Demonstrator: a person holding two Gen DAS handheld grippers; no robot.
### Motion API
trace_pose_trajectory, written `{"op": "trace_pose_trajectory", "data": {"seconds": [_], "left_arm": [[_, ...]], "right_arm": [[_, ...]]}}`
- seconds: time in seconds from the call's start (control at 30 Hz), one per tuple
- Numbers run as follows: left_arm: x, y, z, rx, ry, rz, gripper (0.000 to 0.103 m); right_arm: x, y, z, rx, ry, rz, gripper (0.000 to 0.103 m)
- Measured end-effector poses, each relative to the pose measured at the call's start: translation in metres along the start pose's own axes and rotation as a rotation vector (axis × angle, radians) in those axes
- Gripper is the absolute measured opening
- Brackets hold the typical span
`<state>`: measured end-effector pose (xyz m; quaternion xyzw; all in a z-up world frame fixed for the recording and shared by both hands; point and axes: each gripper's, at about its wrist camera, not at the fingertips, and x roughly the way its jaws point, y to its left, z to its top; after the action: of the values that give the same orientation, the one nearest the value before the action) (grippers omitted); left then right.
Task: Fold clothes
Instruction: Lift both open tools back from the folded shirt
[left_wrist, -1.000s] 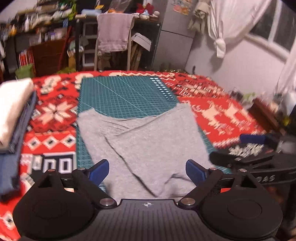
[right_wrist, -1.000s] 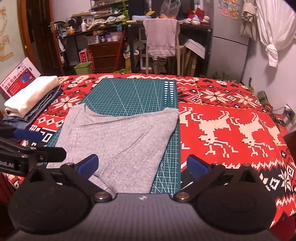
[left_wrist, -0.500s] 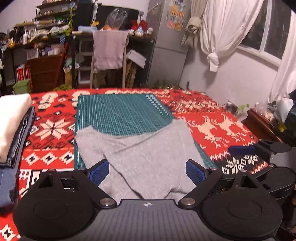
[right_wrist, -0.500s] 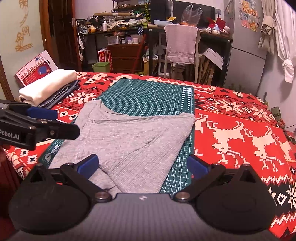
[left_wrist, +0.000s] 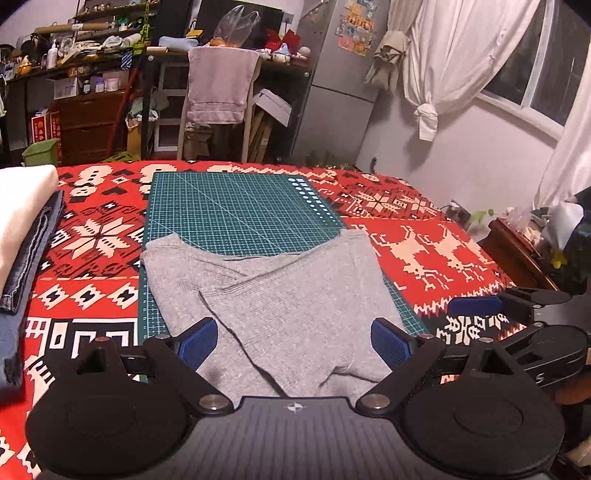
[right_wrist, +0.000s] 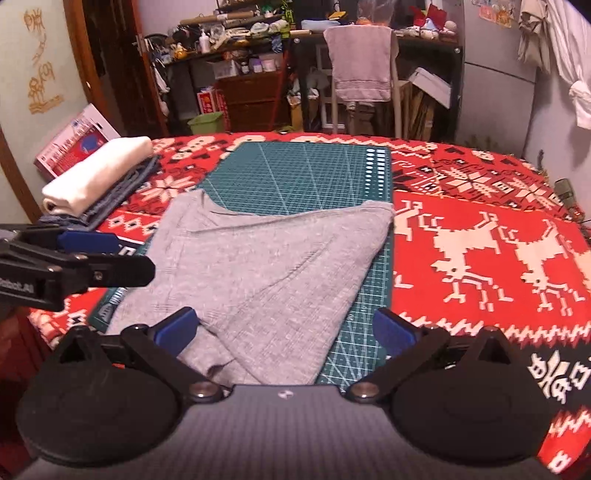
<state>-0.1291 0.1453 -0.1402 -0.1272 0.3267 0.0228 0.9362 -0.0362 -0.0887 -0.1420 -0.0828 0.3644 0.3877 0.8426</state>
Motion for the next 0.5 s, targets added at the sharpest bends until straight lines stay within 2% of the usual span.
{"op": "trace_pose_trajectory", "data": {"seconds": [0.1, 0.17, 0.33, 0.5], "left_arm": [[0.0, 0.004, -0.001, -0.011, 0.002, 0.014, 0.091], [0.002, 0.007, -0.001, -0.017, 0.013, 0.029, 0.095], [0.007, 0.01, -0.004, -0.008, 0.047, 0.077, 0.097], [0.025, 0.013, -0.014, 0.038, 0.126, 0.155, 0.097]], "right_arm": [[0.001, 0.002, 0.0, -0.02, -0.003, -0.01, 0.102], [0.003, 0.006, -0.001, -0.04, 0.003, -0.02, 0.102], [0.02, 0.011, -0.009, -0.078, 0.065, -0.049, 0.103], [0.04, 0.01, -0.021, -0.105, 0.141, -0.097, 0.103]]}}
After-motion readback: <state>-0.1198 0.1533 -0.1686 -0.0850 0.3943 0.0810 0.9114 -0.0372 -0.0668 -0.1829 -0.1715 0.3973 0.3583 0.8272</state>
